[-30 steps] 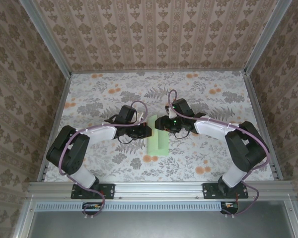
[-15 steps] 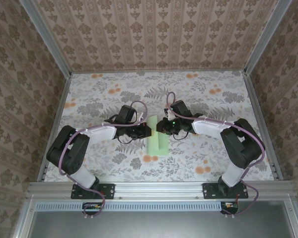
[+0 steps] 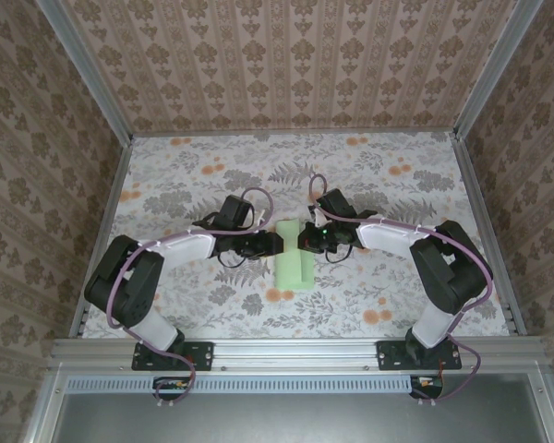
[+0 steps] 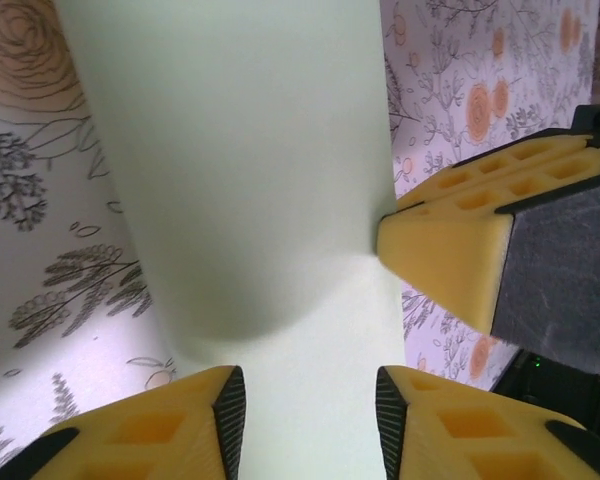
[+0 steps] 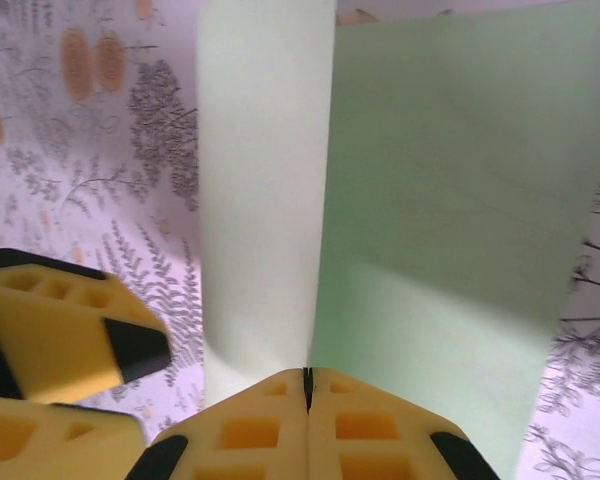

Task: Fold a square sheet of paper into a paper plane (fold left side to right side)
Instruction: First fold in half a square sheet of paper at the center of the table.

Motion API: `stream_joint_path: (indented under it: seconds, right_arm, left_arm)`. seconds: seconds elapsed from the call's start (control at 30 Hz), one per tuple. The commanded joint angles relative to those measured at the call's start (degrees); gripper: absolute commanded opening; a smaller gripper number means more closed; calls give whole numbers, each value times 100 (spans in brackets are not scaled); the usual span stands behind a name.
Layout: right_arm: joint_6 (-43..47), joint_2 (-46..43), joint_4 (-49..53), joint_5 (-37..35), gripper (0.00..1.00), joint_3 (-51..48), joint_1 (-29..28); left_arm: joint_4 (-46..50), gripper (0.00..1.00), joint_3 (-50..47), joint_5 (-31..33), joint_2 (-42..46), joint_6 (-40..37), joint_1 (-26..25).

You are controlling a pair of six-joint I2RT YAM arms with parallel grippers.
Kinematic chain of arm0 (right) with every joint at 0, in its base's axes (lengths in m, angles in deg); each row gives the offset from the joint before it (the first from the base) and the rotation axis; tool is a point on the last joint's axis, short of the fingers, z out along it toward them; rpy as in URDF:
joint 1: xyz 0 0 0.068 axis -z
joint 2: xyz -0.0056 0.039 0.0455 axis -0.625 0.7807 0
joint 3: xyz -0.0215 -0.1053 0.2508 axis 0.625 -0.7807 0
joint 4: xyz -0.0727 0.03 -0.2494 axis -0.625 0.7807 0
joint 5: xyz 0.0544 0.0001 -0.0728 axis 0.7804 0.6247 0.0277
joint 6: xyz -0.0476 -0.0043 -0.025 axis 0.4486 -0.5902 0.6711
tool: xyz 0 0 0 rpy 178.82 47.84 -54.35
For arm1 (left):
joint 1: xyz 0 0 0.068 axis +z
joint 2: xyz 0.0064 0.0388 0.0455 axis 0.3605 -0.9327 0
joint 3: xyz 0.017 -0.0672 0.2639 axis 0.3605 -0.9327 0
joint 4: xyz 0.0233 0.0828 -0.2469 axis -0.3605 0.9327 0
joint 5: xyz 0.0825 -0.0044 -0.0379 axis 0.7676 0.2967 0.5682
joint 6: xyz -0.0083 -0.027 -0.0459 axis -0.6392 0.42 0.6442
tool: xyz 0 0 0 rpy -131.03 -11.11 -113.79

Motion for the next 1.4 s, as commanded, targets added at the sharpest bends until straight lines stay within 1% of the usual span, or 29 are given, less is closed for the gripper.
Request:
stream_joint_path:
  seconds: [0.0, 0.13, 0.4, 0.7, 0.93, 1.1, 1.23, 1.3, 1.37]
  right_arm:
    - [245, 49, 464, -419, 4, 194, -26]
    - [298, 111, 541, -533, 5, 212, -26]
    - [378, 233, 696, -676, 5, 253, -26]
    - [421, 297, 783, -766, 7, 254, -26]
    - [435, 300, 822, -814, 9, 253, -26]
    - [448, 239, 800, -844, 13, 225, -26]
    - [470, 95, 852, -1006, 24, 213, -13]
    - [490, -63, 920, -1209, 28, 175, -11]
    - [474, -291, 926, -1469, 36, 76, 22]
  left_arm:
    - [368, 48, 141, 253, 198, -169, 31]
    - [490, 52, 214, 358, 35, -189, 31]
    - [590, 55, 491, 496, -407, -122, -91]
    - [1108, 53, 929, 857, -911, -122, -332]
    - [1591, 49, 1219, 1151, -1205, -270, -529]
    - [1738, 49, 1308, 1239, -1358, -298, -627]
    - [1782, 49, 1352, 1266, -1453, -297, -665]
    - [1809, 49, 1386, 1289, -1483, -298, -688]
    - [1834, 49, 1404, 1301, -1525, -306, -699]
